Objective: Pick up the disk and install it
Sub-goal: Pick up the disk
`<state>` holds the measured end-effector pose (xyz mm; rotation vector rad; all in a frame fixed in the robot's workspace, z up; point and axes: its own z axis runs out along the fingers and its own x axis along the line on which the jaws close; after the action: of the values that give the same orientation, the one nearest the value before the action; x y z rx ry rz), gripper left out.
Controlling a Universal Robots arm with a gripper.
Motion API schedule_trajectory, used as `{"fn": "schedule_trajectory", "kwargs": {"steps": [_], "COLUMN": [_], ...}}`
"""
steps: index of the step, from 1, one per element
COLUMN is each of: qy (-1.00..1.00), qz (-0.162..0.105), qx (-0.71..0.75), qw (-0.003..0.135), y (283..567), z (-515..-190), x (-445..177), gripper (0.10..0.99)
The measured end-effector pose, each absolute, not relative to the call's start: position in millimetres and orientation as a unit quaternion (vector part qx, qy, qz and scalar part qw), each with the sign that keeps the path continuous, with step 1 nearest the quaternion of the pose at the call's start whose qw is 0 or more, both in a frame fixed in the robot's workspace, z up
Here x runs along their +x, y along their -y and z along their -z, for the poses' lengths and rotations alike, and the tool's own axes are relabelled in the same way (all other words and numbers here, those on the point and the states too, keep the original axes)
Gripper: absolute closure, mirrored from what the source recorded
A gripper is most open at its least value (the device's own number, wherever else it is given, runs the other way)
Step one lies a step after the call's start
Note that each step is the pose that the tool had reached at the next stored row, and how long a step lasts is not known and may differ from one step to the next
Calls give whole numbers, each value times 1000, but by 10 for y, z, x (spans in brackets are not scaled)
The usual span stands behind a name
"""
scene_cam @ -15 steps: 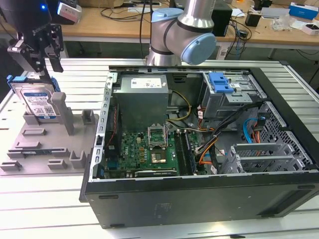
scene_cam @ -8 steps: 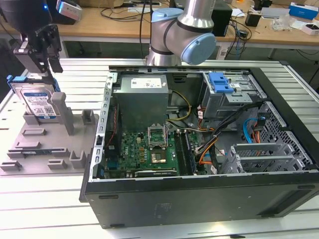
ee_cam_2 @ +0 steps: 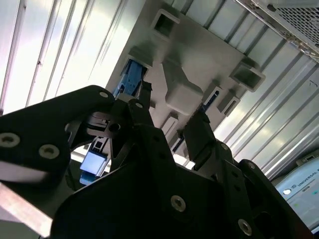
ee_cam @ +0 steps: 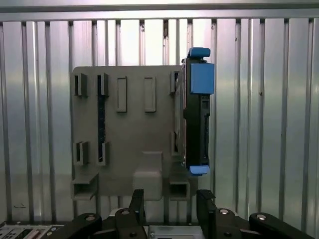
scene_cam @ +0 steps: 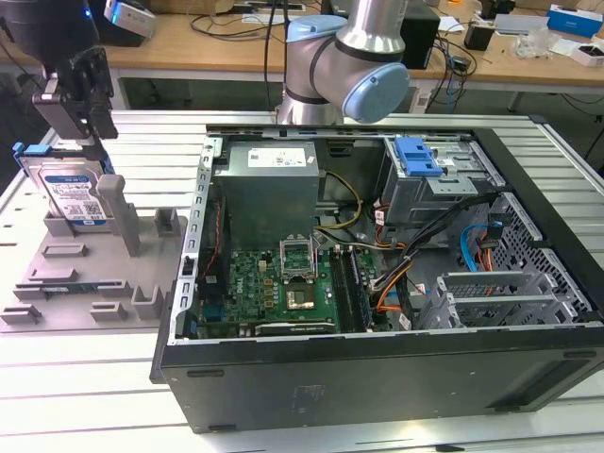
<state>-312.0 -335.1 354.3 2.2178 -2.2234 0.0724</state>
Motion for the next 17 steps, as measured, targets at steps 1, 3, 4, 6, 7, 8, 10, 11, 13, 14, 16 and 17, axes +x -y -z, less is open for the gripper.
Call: {"fn": "schedule_trajectory", "kwargs": {"steps": [1, 3, 4, 6, 7, 8, 10, 11, 13, 14, 16, 17], "qy": [707, 706, 706, 706, 707, 709, 714, 715, 717, 718, 720, 721], "qz": [-23, -23, -23, -23, -23, -23, -23, -23, -23, -23, -23, -23], "qx": [706, 708, 708, 707, 706, 705, 700, 698, 696, 695, 694, 693], "qw": [0, 0, 0, 0, 0, 0, 0, 0, 0, 1, 1, 1], "y": [3345, 3258, 3222, 3127, 3118, 3114, 3107, 3104, 3087, 3075, 3057, 3041], "z": [-3543, -3541, -3539, -3530, -3528, -3528, -3524, -3523, -3523, -3522, -3519, -3516], "x": [-3119, -3112, -3112, -3118, -3131, -3142, -3175, -3186, -3226, -3251, -3287, -3329], "gripper": [545, 545, 545, 545, 545, 545, 545, 545, 545, 545, 545, 545]}}
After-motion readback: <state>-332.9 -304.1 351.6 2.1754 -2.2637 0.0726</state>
